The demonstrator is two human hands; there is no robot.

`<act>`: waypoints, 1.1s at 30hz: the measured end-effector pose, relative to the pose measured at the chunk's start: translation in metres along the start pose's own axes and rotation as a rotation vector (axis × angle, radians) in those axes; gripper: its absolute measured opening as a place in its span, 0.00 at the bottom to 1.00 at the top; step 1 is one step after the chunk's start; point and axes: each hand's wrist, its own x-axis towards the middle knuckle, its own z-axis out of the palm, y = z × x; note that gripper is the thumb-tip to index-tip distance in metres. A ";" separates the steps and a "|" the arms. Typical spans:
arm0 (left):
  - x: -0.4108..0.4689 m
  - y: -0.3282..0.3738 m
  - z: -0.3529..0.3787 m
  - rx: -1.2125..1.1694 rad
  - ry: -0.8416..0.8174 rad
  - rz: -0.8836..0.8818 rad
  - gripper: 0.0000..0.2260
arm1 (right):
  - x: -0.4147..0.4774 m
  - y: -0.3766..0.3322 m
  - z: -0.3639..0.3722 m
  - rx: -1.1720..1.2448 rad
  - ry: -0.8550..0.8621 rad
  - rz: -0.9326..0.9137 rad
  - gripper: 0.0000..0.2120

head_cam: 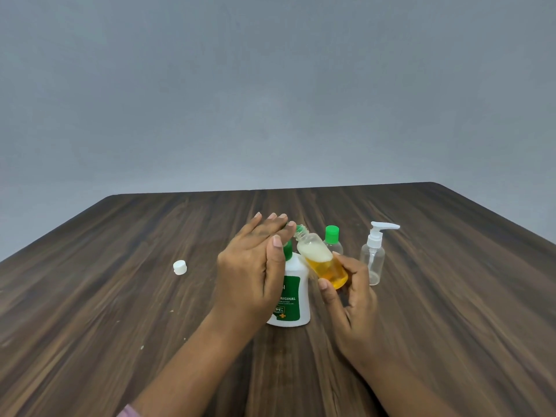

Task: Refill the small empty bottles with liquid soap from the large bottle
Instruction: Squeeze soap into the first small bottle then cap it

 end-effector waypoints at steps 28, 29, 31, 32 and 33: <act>0.007 0.002 -0.003 -0.002 -0.005 0.006 0.19 | 0.000 -0.002 0.000 0.005 0.002 -0.008 0.15; 0.008 0.002 -0.003 0.001 -0.006 0.011 0.19 | 0.000 -0.001 0.000 -0.002 0.004 -0.007 0.15; 0.008 0.001 -0.003 0.001 -0.011 0.007 0.19 | -0.001 0.000 0.001 -0.010 0.004 -0.003 0.14; 0.007 0.001 -0.003 -0.004 -0.012 0.000 0.19 | -0.001 0.001 0.002 -0.009 0.005 -0.001 0.14; 0.006 0.001 -0.002 -0.011 -0.010 -0.007 0.19 | -0.001 0.002 0.002 -0.006 0.007 0.000 0.13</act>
